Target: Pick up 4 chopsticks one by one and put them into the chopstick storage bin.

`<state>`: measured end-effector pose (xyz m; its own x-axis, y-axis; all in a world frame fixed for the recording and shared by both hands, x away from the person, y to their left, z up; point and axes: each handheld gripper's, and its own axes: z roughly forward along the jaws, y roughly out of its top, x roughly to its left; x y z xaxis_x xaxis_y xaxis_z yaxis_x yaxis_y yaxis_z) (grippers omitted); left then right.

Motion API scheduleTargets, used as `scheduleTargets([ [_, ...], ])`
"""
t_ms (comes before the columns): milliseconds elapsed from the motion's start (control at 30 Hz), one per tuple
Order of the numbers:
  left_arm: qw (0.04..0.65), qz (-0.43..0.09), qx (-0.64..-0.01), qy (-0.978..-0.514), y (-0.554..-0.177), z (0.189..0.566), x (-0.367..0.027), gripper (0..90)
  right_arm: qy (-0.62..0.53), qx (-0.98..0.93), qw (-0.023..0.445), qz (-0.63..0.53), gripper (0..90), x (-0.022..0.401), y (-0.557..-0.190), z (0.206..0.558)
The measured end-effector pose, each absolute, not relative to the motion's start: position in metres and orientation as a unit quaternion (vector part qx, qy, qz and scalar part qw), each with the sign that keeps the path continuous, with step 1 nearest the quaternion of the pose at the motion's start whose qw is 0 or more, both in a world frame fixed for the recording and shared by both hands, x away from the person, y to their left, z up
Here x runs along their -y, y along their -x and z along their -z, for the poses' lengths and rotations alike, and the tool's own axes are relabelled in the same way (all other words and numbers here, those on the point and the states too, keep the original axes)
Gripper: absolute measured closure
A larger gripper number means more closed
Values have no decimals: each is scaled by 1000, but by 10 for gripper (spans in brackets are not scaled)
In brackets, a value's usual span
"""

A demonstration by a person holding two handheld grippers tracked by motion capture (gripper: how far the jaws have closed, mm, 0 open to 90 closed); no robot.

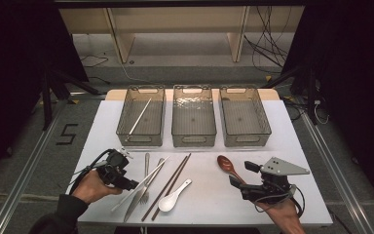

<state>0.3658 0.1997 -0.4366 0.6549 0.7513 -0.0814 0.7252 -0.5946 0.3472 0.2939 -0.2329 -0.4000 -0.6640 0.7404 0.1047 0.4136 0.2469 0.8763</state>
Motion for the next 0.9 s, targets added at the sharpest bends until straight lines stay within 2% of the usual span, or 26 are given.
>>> scheduleTargets([
  [333, 156, -19, -400, -903, -366, 449, -195, 516, -374, -772, 167, -486, 276, 233, -294, 400],
  [900, 134, -1, -378, -916, -367, 461, -189, 701, -374, -772, 167, -486, 276, 232, -294, 400],
])
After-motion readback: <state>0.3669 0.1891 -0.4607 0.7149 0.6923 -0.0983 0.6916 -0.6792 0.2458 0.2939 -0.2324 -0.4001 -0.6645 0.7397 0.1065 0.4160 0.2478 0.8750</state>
